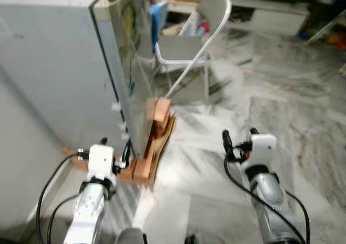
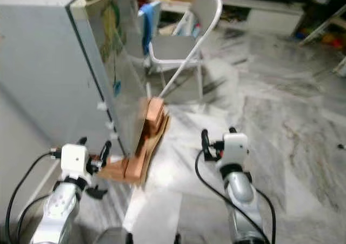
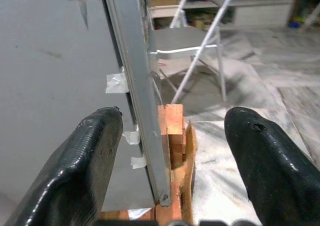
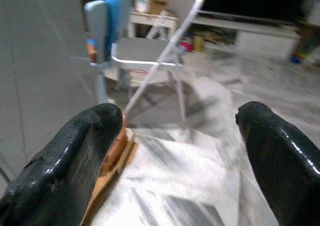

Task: Restocking fridge

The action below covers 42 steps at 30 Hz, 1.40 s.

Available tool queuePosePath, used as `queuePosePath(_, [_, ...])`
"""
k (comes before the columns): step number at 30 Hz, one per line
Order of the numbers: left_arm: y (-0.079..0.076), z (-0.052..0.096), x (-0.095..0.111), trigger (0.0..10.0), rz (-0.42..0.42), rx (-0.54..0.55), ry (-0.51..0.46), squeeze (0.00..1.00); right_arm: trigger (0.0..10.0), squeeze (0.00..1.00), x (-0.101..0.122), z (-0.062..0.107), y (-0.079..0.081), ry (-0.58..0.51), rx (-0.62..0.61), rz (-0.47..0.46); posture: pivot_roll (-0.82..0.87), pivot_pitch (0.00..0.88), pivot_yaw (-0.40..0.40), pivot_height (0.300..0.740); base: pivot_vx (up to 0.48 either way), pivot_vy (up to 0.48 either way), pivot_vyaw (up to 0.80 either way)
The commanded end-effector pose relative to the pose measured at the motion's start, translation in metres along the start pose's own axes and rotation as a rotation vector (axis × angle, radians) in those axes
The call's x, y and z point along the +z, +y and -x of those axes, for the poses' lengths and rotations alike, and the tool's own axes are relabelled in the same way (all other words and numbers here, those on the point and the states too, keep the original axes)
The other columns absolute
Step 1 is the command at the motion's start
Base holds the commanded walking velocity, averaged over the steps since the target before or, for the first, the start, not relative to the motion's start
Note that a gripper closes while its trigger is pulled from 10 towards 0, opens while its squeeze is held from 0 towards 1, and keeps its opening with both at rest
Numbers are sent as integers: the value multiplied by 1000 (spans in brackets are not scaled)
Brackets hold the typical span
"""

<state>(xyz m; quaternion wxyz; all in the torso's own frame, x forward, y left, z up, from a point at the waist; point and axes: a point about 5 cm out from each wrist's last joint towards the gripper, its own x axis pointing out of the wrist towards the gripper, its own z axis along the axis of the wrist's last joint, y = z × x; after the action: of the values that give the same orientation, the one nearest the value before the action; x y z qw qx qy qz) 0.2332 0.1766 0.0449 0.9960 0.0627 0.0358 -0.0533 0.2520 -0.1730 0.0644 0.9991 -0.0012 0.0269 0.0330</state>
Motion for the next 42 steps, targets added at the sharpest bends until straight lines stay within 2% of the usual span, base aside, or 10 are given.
queuePosePath(1, [1, -2, 5, 10000, -19, -4, -27, 0, 10000, 0, 2, -1, 1, -2, 0, 4, 80, 49, -25, 740, 0, 0, 0])
queuePosePath(6, [0, 0, 6, 10000, -6, -20, -39, 0, 10000, 0, 2, -2, 2, -1, 3, 7, 81, 52, -24, 740, 0, 0, 0])
queuePosePath(18, [-2, -2, 7, 10000, -3, -29, -46, 0, 10000, 0, 3, -2, 3, -5, 15, 18, 73, 49, -20, 740, 341, 0, 0])
queuePosePath(28, [-3, -2, 7, 10000, -4, -30, -43, 0, 10000, 0, 3, -3, 5, -7, 26, 16, 74, 52, -22, 740, 343, 0, -563])
queuePosePath(38, [-2, -2, 6, 10000, -6, -27, -39, 0, 10000, 0, 4, -4, 6, -11, 30, 18, 72, 56, -17, 740, 306, 0, 0])
queuePosePath(42, [2, 0, 3, 10000, -17, 3, -21, 0, 10000, 0, 5, -3, 6, -11, 28, 18, 71, 59, -16, 740, 0, 0, 0])
